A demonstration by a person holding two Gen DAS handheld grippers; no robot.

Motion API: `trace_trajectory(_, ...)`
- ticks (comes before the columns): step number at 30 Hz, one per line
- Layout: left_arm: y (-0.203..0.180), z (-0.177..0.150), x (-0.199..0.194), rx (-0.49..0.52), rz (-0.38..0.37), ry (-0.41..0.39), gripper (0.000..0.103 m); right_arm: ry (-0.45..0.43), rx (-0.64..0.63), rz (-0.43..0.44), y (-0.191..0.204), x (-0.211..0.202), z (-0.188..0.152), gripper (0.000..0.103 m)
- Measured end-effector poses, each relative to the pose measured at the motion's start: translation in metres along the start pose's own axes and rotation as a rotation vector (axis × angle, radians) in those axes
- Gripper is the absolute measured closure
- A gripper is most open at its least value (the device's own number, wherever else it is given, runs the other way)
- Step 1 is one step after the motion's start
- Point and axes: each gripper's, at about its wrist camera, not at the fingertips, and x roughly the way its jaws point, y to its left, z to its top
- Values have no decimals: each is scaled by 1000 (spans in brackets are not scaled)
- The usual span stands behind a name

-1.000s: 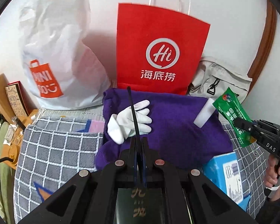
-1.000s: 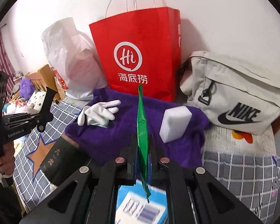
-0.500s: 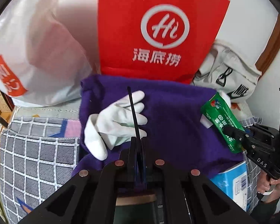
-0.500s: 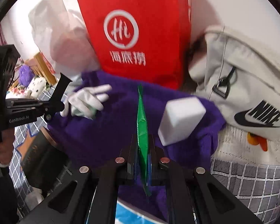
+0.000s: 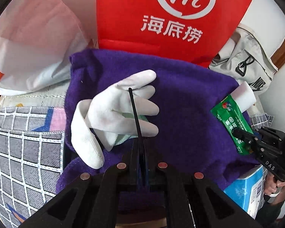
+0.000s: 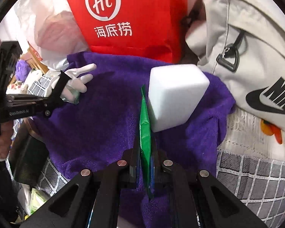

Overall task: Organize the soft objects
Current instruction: 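Carry packet and strap onto the purple towel and open both tools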

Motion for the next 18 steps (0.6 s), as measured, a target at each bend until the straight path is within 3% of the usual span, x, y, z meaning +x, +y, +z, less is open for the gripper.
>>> trace_trajectory(8, -3, 1, 15, -9, 16, 37, 95, 21, -3, -11, -1, 4, -1, 90)
trace_trajectory(12, -2, 1, 10, -27, 18, 25, 69, -15, -19, -36, 1, -8, -1, 51)
trace_trajectory(18, -9, -7, -16, -16, 52, -19, 56, -91, -18, -80, 2, -39, -1, 43)
